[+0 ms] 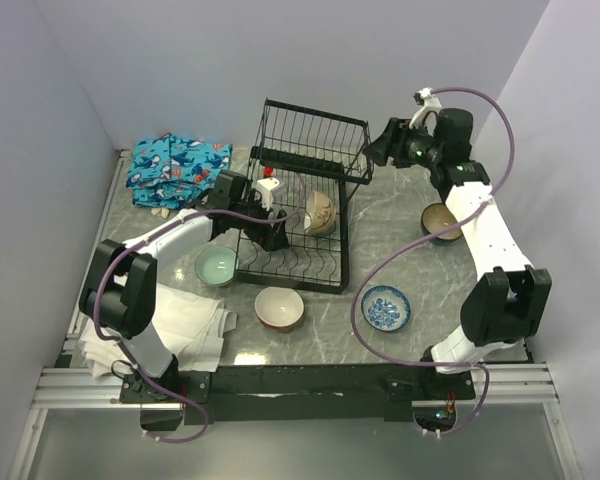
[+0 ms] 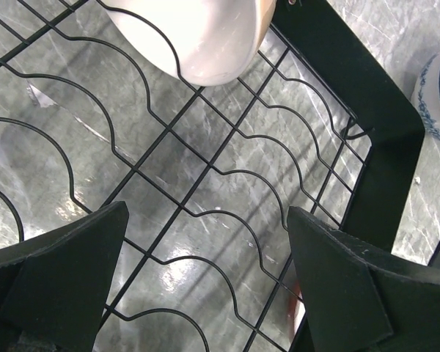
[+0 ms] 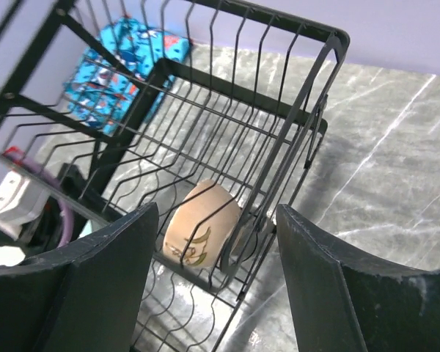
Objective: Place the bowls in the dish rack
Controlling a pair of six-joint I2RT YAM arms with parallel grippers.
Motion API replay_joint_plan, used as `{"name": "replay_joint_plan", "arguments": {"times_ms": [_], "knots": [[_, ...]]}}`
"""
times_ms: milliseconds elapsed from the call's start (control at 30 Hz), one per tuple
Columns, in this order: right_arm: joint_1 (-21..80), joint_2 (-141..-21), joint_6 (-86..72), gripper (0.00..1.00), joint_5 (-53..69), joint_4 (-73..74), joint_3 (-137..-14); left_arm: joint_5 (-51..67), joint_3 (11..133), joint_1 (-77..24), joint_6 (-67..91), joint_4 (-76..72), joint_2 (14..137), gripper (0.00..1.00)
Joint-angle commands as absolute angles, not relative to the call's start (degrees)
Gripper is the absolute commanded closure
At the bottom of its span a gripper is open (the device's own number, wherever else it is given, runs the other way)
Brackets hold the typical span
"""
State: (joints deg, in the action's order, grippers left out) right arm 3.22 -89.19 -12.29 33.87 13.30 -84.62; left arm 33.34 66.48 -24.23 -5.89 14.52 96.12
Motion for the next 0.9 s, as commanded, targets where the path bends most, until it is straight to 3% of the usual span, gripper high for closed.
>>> {"name": "replay_joint_plan", "arguments": {"times_ms": [0, 100, 200, 300, 333, 400, 867], "knots": [[5.09, -92.37, -9.93, 0.28, 27.69, 17.66, -90.08, 33.93, 71.72, -24.7, -10.64, 6.59, 94.22, 0.04], [5.45, -93.86, -9.76, 0.33, 26.28, 18.54, -90.88, 34.01, 71.54, -24.78, -10.28, 6.24, 94.31, 0.04], [6.06, -94.66, -9.58, 0.44, 23.99, 19.16, -91.58, 34.01, 71.19, -24.7, -10.02, 5.8, 94.39, 0.04], [6.15, -95.18, -9.67, 0.63, 24.26, 18.72, -92.11, 33.93, 70.93, -24.7, -10.2, 5.19, 94.48, 0.04], [6.07, -95.27, -9.67, 0.8, 24.52, 17.85, -92.11, 33.75, 70.84, -24.7, -10.46, 5.01, 94.57, 0.04], [6.24, -95.27, -9.93, 1.0, 24.09, 16.79, -92.28, 33.84, 70.93, -24.78, -10.63, 4.22, 95.18, 0.04], [6.15, -100.81, -7.83, 1.0, 24.7, 12.48, -105.81, 36.3, 80.94, -24.7, -8.97, -1.3, 107.03, 0.04]]}}
